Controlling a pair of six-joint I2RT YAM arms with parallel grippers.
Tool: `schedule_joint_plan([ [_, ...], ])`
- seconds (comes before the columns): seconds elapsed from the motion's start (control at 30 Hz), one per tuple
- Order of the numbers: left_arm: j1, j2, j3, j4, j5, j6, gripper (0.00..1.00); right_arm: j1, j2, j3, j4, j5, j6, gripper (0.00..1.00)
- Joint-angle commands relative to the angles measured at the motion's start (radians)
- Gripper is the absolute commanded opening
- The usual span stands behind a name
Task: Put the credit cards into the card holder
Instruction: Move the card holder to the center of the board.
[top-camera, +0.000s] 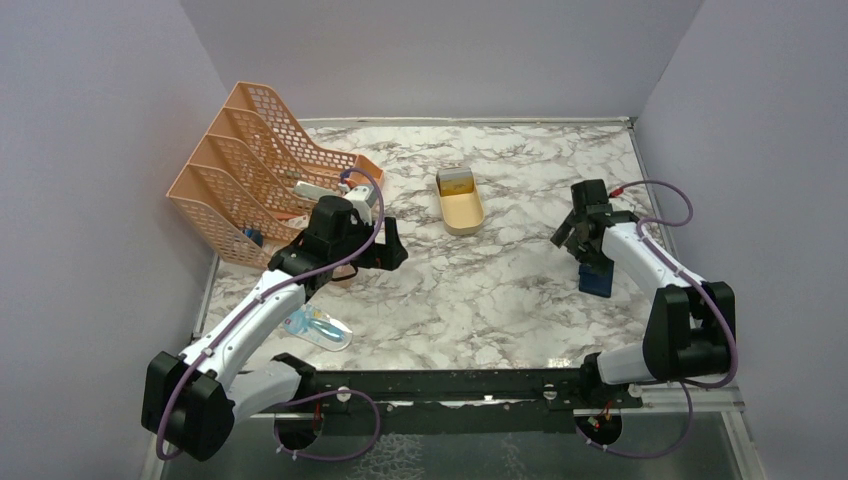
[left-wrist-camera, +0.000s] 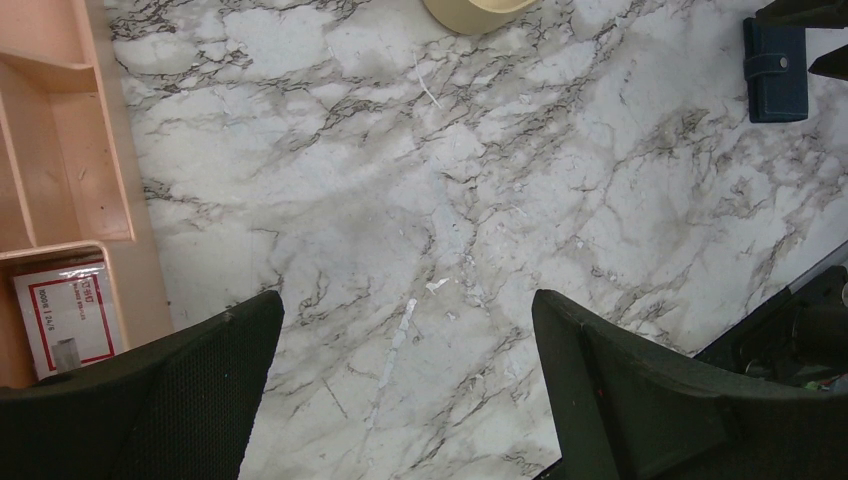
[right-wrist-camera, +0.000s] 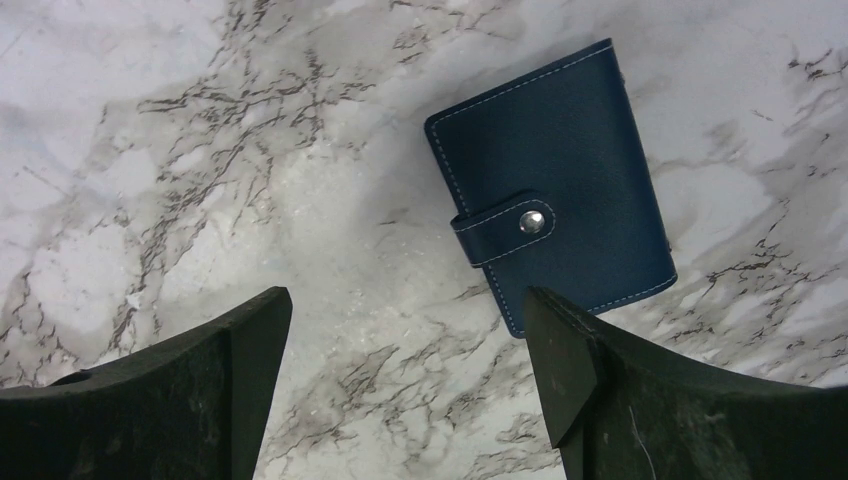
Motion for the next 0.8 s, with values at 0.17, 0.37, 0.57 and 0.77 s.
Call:
schedule_joint_plan([
  [0.17, 0.005, -0.130, -0.039, 0.073, -0.017, 0.042, 0.98, -0.110, 0.031, -0.039, 0.101, 0.047, 0.024, 0.54],
  [0.37, 0.005, -0.152, -0.044, 0.079, -0.029, 0.051, 0.98, -0.151, 0.078, -0.032, 0.119, 0.055, 0.017, 0.51],
  [0.57, 0.004, -0.153, -0.044, 0.079, -0.029, 0.053, 0.98, -0.156, 0.091, -0.050, 0.150, 0.031, 0.016, 0.48],
  [0.77, 0.004, -0.154, -0.043, 0.079, -0.028, 0.053, 0.98, -0.155, 0.089, -0.089, 0.171, -0.056, -0.002, 0.43],
])
